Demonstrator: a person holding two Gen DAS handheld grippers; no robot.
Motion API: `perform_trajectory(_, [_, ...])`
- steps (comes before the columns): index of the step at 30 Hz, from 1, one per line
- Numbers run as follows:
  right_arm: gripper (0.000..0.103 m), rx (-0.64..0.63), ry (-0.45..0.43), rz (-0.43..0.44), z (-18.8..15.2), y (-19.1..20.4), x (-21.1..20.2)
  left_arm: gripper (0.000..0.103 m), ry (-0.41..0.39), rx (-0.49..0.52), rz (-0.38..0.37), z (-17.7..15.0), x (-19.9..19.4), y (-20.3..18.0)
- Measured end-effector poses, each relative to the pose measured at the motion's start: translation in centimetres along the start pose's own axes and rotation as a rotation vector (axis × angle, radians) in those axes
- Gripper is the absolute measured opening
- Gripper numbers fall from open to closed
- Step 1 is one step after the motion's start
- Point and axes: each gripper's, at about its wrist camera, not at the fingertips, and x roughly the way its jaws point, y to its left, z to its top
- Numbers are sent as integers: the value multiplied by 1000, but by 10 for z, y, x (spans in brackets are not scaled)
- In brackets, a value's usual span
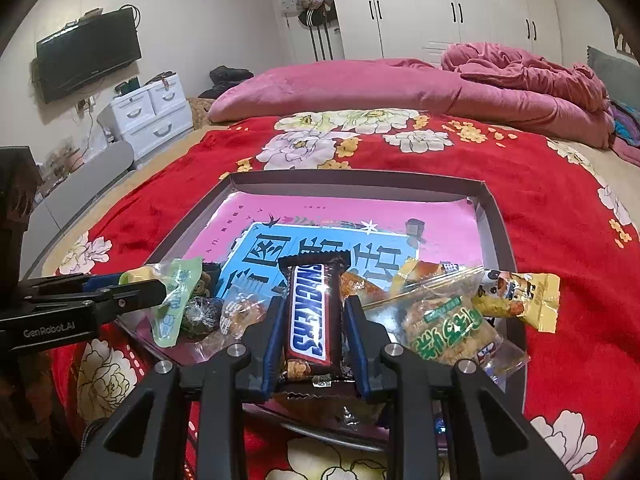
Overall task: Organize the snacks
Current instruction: 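Carry the Snickers bar and the clear bag over the tray with both grippers, then open both grippers to drop the Snickers bar and clear bag into the tray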
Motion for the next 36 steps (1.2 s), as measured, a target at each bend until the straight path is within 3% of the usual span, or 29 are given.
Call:
perform_trajectory(2, [40,5,-3,6,0,0,-2,45,0,1,1,0,0,0])
perform_trajectory(18, [49,32,-42,37,5,-6,-25,47,12,-5,13,1,0,1])
perform_trajectory(36, [51,17,-70,47,5,-4,-40,65,17,-7,24,2,-2,1])
